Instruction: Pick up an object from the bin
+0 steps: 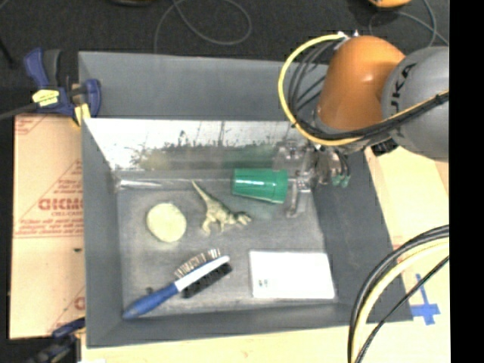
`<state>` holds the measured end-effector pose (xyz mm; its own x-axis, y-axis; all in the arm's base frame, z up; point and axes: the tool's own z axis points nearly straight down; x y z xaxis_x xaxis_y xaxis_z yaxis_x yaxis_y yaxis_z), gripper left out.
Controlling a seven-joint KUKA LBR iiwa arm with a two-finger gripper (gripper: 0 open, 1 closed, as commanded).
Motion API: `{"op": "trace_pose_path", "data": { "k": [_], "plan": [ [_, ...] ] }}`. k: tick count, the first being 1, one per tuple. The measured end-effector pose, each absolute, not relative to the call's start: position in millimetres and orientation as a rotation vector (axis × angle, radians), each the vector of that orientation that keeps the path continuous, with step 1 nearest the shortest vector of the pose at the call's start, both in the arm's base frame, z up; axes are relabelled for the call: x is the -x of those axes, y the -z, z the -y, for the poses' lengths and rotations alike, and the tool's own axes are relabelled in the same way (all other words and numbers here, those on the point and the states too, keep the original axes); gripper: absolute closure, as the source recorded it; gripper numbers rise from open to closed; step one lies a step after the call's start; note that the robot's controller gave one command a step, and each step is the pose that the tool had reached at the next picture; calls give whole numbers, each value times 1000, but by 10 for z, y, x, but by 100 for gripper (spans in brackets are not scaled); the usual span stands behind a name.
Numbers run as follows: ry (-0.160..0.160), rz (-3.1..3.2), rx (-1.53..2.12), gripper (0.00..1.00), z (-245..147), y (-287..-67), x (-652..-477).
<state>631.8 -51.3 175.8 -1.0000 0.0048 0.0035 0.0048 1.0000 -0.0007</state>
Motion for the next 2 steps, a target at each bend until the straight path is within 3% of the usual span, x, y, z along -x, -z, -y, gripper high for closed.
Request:
{"op": "trace_pose_path", "data": {
  "k": [1,2],
  "plan": [
    [-2,3147,6,0,513,-1811,-6335],
    [1,3143,213,0,385,-1260,-6442]
  ]
}}
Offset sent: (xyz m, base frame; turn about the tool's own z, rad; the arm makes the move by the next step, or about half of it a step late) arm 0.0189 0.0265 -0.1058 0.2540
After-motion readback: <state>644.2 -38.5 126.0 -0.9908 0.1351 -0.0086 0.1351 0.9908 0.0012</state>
